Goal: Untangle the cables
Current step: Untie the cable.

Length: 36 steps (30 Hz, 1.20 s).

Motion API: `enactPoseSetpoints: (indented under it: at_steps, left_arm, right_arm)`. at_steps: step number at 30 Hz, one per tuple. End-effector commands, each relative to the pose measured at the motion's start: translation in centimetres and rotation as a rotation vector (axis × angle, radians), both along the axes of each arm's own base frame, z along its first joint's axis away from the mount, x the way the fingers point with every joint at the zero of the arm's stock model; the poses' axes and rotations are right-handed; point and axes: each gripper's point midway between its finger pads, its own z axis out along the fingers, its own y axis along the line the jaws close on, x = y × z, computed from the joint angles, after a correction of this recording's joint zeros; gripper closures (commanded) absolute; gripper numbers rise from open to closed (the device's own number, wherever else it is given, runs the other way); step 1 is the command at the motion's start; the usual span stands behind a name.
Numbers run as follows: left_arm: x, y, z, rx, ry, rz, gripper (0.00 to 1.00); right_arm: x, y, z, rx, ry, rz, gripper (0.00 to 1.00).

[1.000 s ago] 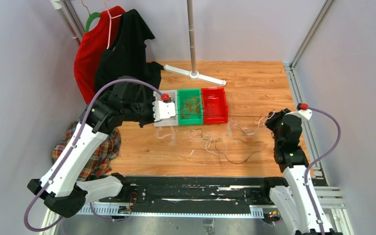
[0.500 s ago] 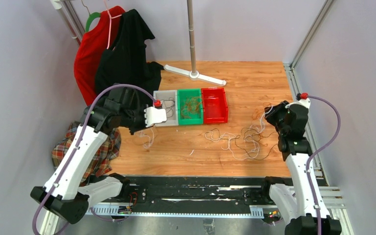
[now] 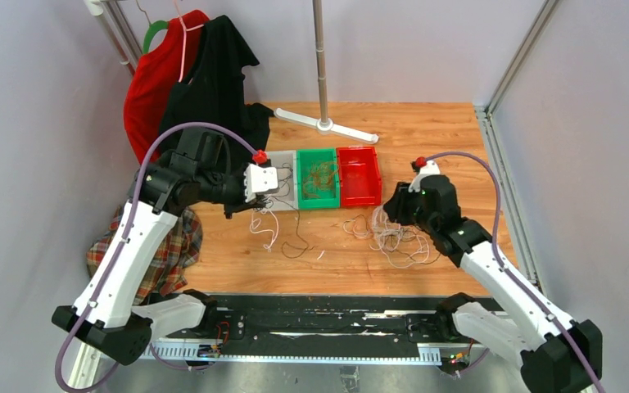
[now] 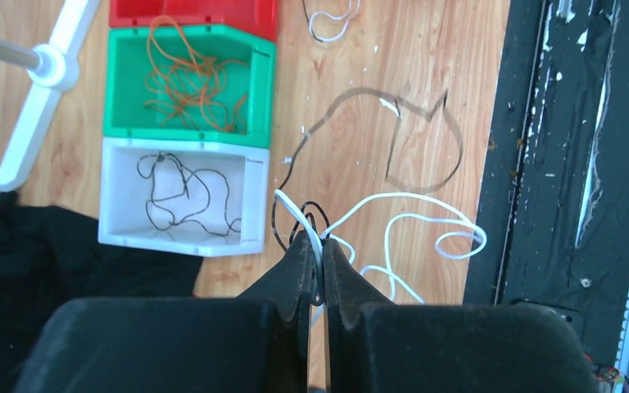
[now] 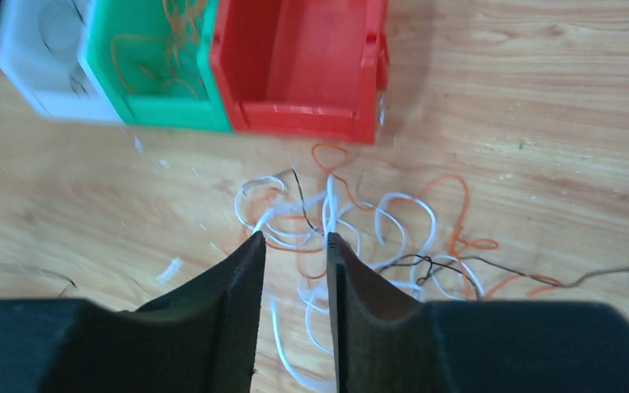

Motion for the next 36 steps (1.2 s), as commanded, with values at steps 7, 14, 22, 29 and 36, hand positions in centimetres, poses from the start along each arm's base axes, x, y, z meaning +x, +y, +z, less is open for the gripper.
enactPoseSetpoints:
  at_steps: [7,14,22,29,36]
  left_arm:
    - [-1.0,-1.2,3.5,-0.107,-0.046,-0.053,1.0]
    - [-1.2,-1.5,3.7,-0.118,-0.041,-0.063,1.0]
    - [-1.3,-1.6,4.2,-0.132,-0.043,-0.064,1.0]
    - [-1.5,-1.5,4.2,-0.131,-0.05,-0.065,1.0]
    - [-1.6,-1.3,4.3,-0.131,-0.058,-0.062,1.0]
  right_arm:
    - [-1.8,2.8,6.4,-0.141,-0.188,0.221,0.37]
    - [-5.4,12.3,11.4,0.095,-0.308,0.558,0.36]
    - [-9.4,21.8,13.8,0.291,-0.357,0.853,0.35]
    - [-9.3,25.4,11.5,0.29,-0.268,0.898,0.44]
    - [-7.6,25.1,9.0,0.215,-0.217,0.81,0.87]
